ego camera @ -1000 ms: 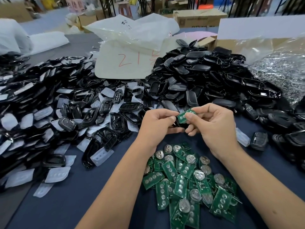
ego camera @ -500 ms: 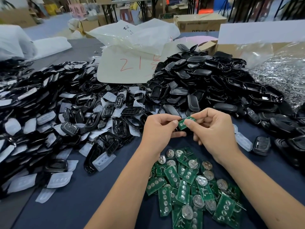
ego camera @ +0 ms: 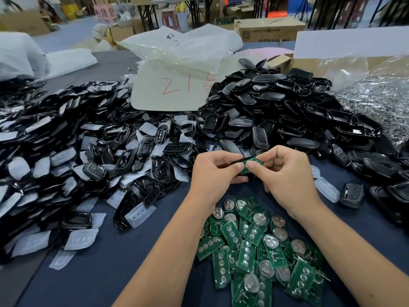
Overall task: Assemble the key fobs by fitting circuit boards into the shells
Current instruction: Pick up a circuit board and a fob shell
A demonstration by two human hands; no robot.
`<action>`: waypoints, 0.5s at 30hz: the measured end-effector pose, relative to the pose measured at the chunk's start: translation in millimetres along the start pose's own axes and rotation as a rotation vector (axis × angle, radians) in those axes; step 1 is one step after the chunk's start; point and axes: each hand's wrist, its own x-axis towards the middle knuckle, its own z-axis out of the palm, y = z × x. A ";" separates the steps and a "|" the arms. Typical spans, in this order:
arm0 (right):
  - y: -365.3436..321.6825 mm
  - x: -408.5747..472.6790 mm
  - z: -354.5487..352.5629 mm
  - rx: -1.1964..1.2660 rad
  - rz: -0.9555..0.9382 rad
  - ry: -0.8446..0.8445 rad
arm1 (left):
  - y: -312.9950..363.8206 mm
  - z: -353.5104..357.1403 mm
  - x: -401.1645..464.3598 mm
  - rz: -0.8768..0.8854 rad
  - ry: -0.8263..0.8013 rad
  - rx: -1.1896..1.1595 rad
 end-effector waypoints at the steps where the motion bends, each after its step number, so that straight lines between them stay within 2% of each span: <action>1: -0.5 -0.4 0.7 -0.018 -0.007 0.014 | 0.3 0.2 -0.2 -0.005 0.000 -0.006; 15: -3.2 -4.0 2.9 -0.160 -0.035 0.071 | -1.8 0.7 -2.3 0.022 0.022 0.040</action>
